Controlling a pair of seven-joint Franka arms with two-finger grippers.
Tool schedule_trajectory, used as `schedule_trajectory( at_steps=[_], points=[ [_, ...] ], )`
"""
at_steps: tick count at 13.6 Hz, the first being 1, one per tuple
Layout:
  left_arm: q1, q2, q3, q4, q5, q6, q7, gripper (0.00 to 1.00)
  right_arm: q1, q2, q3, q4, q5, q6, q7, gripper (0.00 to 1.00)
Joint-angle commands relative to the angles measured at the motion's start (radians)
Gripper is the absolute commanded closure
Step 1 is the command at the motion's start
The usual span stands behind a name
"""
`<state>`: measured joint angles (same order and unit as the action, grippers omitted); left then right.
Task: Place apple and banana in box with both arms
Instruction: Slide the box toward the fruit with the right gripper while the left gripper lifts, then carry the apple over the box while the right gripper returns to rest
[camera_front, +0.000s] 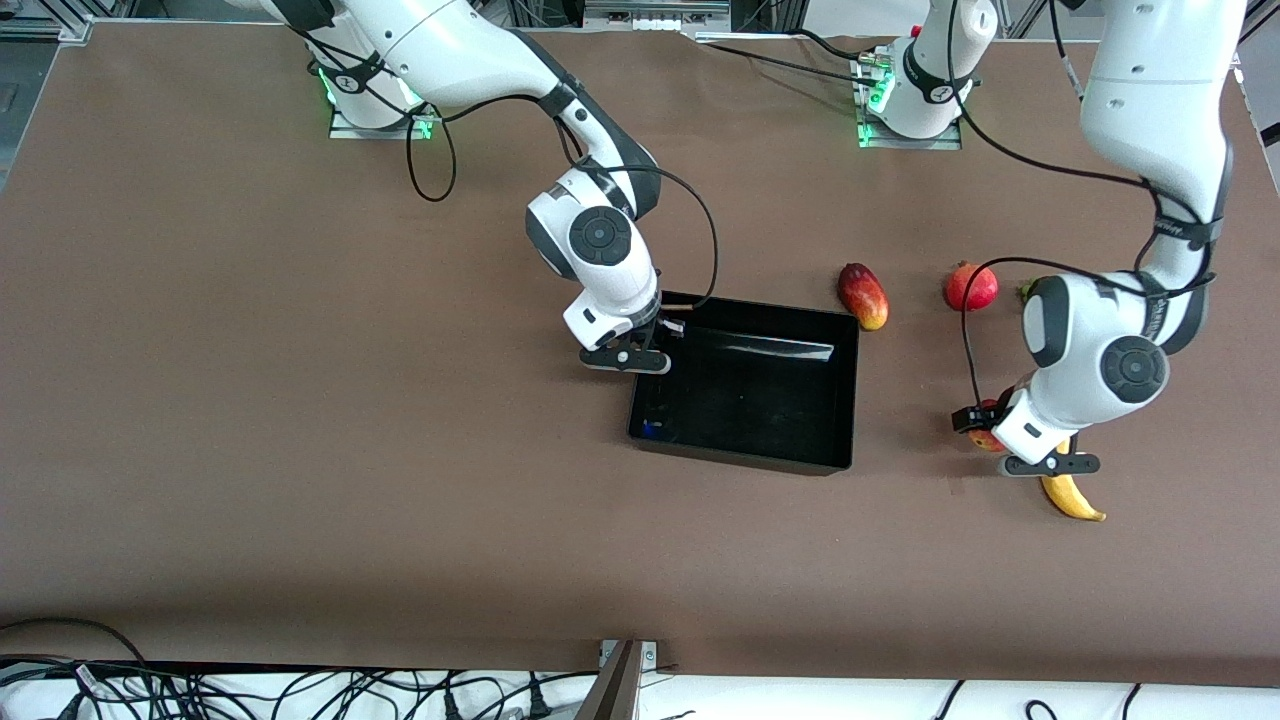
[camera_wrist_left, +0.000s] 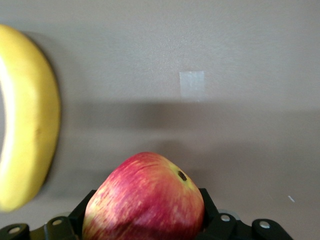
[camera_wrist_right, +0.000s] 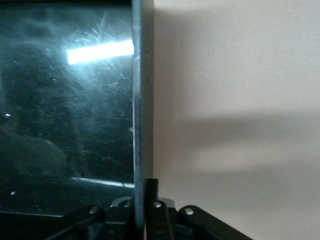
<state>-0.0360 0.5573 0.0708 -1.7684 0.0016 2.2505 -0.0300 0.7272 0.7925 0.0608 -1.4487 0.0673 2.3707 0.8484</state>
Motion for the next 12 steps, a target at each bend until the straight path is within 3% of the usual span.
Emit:
schedule_trajectory(
  at_steps=[1,4,7,10,12],
  points=[
    [0.002,-0.092,-0.031,0.049,0.012,-0.185,-0.025,0.97,0.018,-0.001,-0.012,0.034,-0.001,-0.002,-0.028,0.0],
    [-0.004,-0.115,-0.09,0.145,0.008,-0.357,-0.157,0.97,-0.008,-0.062,-0.016,0.033,-0.001,-0.048,-0.055,0.0],
    [-0.071,-0.132,-0.141,0.155,-0.038,-0.374,-0.397,0.96,-0.106,-0.177,-0.03,0.034,-0.004,-0.245,-0.191,0.0],
    [-0.111,-0.125,-0.218,0.156,-0.04,-0.37,-0.583,0.95,-0.153,-0.254,-0.14,0.036,0.008,-0.422,-0.365,0.0],
    [-0.175,-0.114,-0.223,0.158,-0.041,-0.365,-0.674,0.95,-0.17,-0.31,-0.209,0.036,0.011,-0.496,-0.439,0.0]
  ],
)
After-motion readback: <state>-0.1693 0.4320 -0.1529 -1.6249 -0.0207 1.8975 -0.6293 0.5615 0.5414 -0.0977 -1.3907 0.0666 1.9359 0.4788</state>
